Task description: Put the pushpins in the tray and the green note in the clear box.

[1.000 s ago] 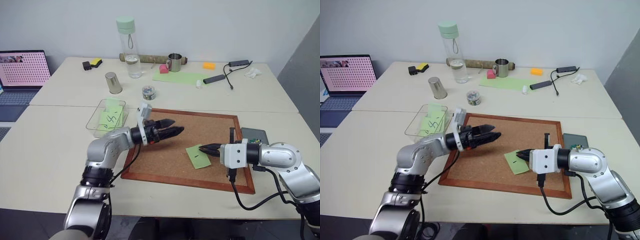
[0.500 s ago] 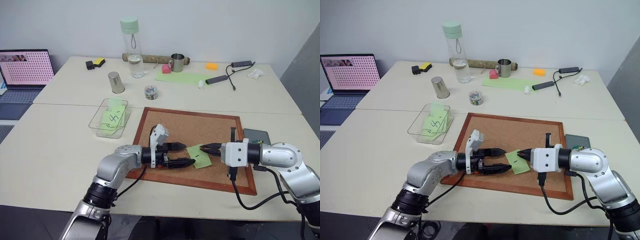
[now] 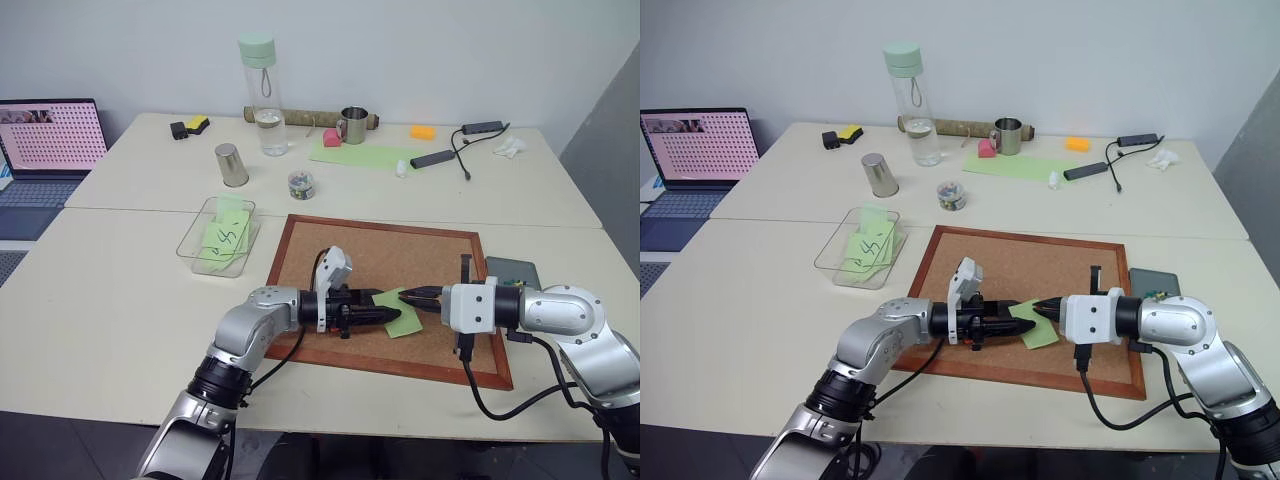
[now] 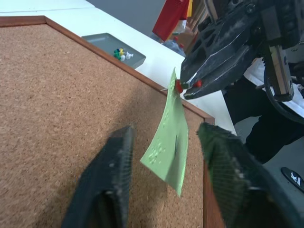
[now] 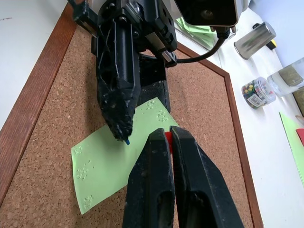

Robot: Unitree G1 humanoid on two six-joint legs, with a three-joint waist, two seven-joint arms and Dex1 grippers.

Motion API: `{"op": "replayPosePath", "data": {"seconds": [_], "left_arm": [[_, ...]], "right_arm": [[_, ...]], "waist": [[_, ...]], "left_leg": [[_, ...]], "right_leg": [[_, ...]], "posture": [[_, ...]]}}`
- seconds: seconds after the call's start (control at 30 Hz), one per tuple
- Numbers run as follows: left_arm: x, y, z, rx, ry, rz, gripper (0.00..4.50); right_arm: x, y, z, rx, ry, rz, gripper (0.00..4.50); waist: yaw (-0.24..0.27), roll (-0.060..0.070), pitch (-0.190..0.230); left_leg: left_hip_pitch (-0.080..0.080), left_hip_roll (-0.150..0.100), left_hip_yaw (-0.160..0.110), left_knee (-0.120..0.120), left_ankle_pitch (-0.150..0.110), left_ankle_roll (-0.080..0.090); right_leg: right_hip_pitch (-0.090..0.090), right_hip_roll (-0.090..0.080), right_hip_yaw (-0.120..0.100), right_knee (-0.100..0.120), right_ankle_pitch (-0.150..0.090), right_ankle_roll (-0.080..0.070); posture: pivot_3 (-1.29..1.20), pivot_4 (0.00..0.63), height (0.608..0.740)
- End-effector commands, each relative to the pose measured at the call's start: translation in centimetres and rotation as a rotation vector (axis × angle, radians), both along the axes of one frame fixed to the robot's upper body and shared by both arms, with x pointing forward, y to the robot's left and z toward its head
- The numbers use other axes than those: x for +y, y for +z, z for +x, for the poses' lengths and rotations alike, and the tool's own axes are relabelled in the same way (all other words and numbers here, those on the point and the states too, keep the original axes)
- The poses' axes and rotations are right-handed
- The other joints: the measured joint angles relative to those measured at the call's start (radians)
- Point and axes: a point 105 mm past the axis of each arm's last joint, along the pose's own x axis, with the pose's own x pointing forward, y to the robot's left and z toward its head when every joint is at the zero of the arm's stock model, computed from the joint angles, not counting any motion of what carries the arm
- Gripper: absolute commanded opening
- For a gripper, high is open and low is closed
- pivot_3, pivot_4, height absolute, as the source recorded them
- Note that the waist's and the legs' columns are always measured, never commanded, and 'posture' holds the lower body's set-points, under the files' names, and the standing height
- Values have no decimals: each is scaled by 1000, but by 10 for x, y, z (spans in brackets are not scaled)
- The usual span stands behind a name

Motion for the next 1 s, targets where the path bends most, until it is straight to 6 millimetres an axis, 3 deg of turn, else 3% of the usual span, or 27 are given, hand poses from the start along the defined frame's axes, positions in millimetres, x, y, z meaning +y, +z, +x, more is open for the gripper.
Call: {"op": "replayPosePath", "data": {"seconds": [0.03, 0.3, 0.57, 0.8, 0.9, 1.0], "left_arm": [[-2, 13, -2, -37, -19, -44, 1241], [-1, 11, -3, -19, -12, -38, 39], [0, 3, 3, 35, 43, -27, 39], [-2, 3, 5, 52, 59, -27, 39], [-3, 5, 5, 46, 58, -29, 39], [-1, 11, 5, 33, 62, -42, 39]], "right_arm": [[3, 13, -2, -51, 13, 21, 0], [7, 17, -5, -39, 20, 59, 0], [6, 30, -17, 44, 3, 146, 0], [-6, 42, -22, 110, -71, 192, 0], [-23, 49, -11, 130, -187, 242, 0], [-64, 44, 8, 117, -391, 213, 0]], "waist": [[0, 0, 0], [0, 0, 0], [0, 0, 0], [1, 0, 0], [1, 0, 0], [1, 0, 0]], "left_leg": [[0, 0, 0, 0, 0, 0], [0, 0, 0, 0, 0, 0], [0, 0, 0, 0, 0, 0], [0, 0, 0, 0, -2, 3], [0, 0, -1, 0, -2, 3], [0, 0, 0, 0, -2, 3]], "right_leg": [[0, 0, 0, 0, 0, 0], [0, 0, 0, 0, 0, 0], [0, 0, 0, 0, 0, 0], [0, 0, 0, 0, 0, 0], [0, 0, 0, 0, 0, 0], [0, 0, 0, 0, 0, 0]], "posture": [[0, 150, 740], [0, 150, 740], [0, 150, 740], [0, 150, 740], [0, 150, 740], [0, 150, 740]]}}
